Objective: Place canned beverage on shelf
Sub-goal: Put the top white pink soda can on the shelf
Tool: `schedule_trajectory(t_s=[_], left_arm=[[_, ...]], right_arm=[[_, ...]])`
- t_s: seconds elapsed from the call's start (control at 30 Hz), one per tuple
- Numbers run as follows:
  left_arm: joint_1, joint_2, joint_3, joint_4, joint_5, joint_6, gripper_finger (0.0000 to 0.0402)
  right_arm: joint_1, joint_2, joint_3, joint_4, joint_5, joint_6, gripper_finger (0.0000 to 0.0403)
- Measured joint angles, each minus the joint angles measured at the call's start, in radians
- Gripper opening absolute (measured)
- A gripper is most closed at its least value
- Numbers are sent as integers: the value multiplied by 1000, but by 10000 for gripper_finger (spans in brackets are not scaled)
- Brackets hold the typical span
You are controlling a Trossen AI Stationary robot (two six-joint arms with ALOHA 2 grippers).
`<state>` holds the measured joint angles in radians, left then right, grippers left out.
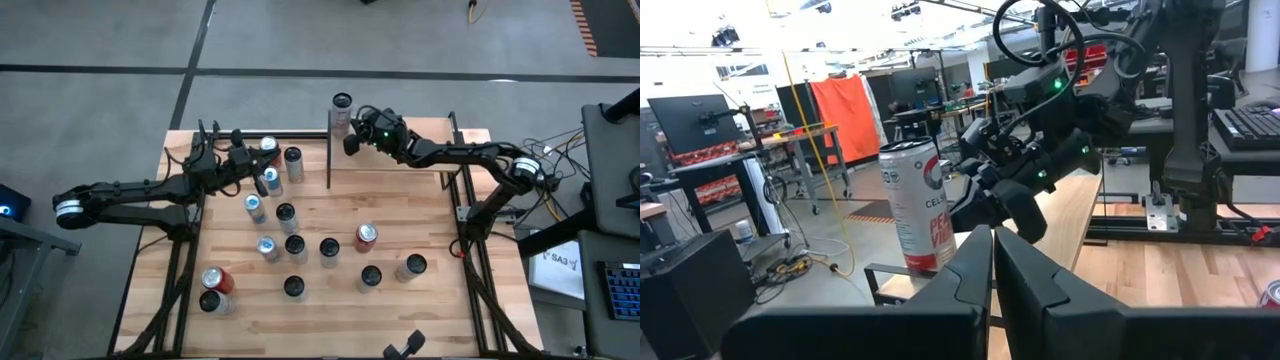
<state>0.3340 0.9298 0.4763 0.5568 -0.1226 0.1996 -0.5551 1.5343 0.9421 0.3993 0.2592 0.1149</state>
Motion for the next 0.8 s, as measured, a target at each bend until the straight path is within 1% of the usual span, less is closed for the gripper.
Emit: schedule_trajectory(t_s=[0.17, 0.3, 0.37, 0.4, 0.5, 0.53, 0.8], left_arm=[[0, 0, 0, 0, 0, -5, 0], [0, 0, 0, 0, 0, -7, 0], [0, 0, 0, 0, 0, -6, 0], [0, 0, 0, 0, 0, -6, 0], [0, 0, 0, 0, 0, -6, 0], [0, 0, 0, 0, 0, -5, 0], [0, 0, 0, 1, -1, 5, 0]], right_arm=[[5, -18, 0, -26, 0, 22, 13], [16, -55, 0, -123, -1, 59, 13], [26, -70, 0, -161, -16, 70, 13], [28, -74, 0, -168, -42, 73, 13], [30, -75, 0, -128, -168, 85, 13], [30, -71, 0, -107, -187, 89, 13], [29, -47, 1, -9, -182, 70, 13]])
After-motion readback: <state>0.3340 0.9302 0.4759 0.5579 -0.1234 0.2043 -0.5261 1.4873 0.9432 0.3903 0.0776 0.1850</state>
